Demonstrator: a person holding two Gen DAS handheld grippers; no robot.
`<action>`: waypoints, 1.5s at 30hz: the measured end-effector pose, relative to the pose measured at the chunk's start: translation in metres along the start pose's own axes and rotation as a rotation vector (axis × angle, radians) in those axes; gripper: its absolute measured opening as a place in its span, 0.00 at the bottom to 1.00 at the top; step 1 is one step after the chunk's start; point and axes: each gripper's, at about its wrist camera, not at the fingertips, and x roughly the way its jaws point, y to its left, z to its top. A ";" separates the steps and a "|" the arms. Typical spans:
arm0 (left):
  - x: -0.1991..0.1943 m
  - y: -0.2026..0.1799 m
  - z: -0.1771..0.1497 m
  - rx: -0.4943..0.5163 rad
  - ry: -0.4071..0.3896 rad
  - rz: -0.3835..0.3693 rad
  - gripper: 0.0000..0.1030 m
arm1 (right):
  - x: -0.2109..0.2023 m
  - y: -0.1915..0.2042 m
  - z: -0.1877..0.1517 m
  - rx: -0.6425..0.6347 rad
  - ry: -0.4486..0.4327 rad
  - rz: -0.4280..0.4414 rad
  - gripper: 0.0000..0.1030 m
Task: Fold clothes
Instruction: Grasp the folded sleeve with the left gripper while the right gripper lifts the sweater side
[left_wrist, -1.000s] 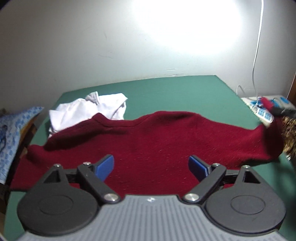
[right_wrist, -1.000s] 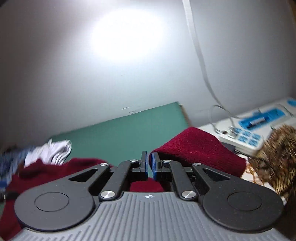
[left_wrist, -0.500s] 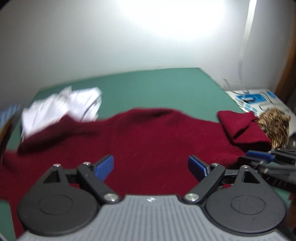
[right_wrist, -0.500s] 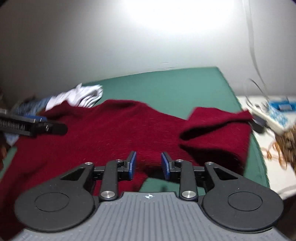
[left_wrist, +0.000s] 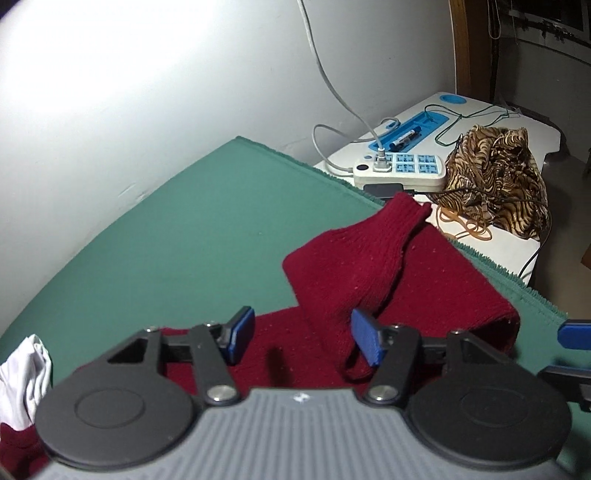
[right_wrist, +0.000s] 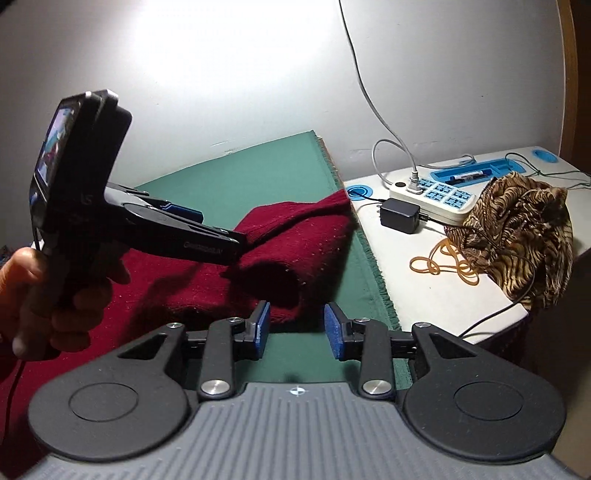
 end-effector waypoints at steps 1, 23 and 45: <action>0.002 -0.002 -0.001 0.002 -0.005 -0.002 0.61 | 0.001 0.000 -0.001 0.014 0.005 0.004 0.38; -0.044 0.045 0.013 -0.348 -0.122 -0.014 0.04 | -0.006 0.004 -0.003 0.084 -0.023 0.036 0.39; -0.205 0.195 -0.051 -0.577 -0.271 0.388 0.04 | 0.098 0.131 0.020 0.003 0.136 0.239 0.32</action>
